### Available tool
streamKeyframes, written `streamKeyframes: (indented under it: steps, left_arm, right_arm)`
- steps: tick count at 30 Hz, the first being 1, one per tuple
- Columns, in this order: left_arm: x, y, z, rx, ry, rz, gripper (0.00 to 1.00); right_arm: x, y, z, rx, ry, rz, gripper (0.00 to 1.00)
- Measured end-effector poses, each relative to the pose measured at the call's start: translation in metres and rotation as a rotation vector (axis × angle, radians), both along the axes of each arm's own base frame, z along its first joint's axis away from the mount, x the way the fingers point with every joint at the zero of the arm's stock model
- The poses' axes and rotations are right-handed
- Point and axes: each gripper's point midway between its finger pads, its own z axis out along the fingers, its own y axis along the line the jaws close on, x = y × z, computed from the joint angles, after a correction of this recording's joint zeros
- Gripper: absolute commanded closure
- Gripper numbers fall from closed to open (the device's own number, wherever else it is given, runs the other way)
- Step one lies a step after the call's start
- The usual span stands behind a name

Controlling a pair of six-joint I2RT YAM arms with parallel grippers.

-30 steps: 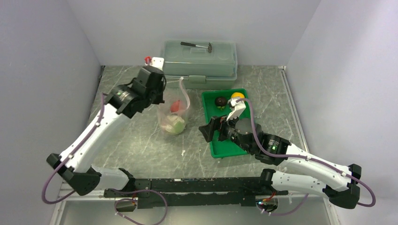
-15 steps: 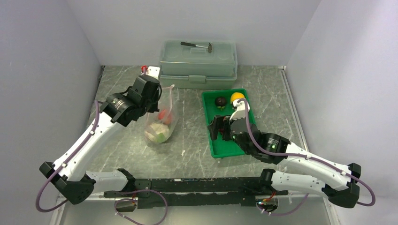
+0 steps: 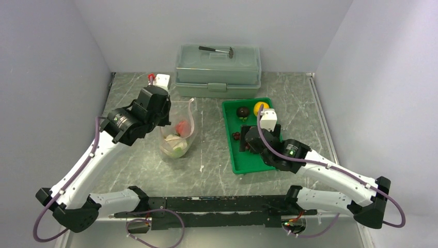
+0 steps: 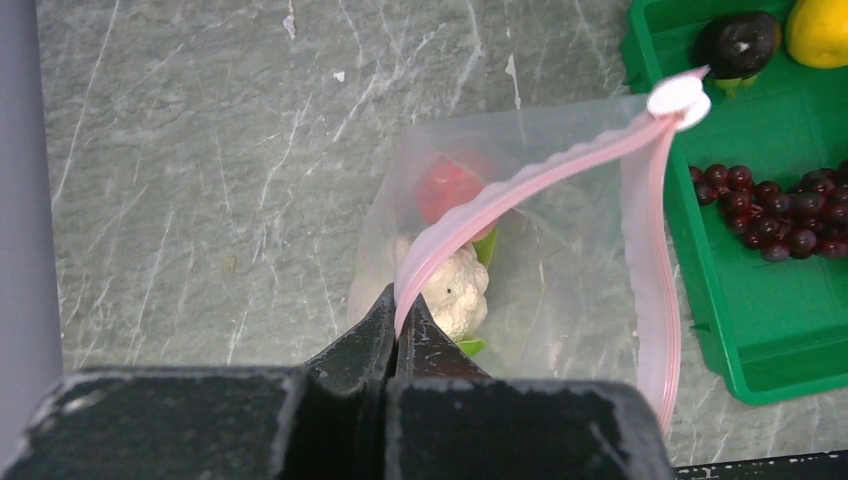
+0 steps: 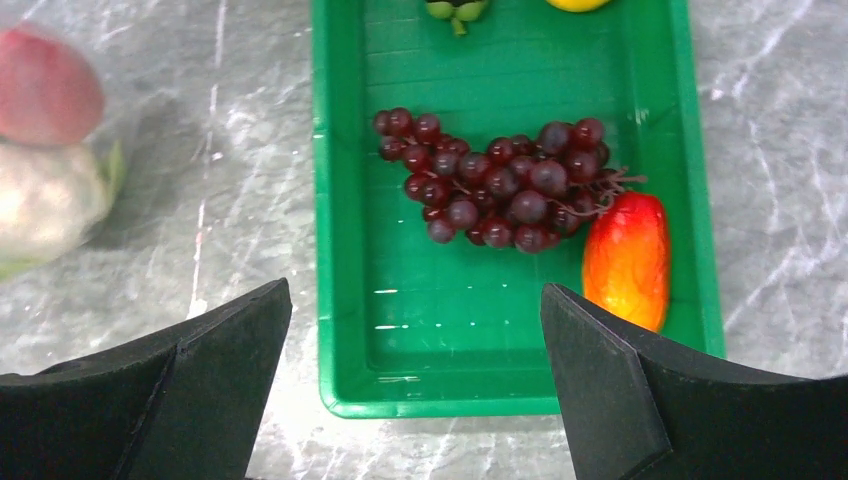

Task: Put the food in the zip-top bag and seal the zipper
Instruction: Pick up the fake fruit from the bin.

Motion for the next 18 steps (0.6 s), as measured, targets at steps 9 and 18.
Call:
streamKeyframes:
  steps: [9,18]
  left_arm:
    - [-0.007,0.001,0.007,-0.031,-0.023,-0.024,1.00]
    - [-0.011,-0.003,0.004,-0.041,-0.026,-0.065,1.00]
  right_arm:
    - [0.010,-0.036,-0.014,-0.009,0.068,-0.147,0.00]
    - [0.002,-0.061,-0.037,-0.030,0.169,-0.248,0.00]
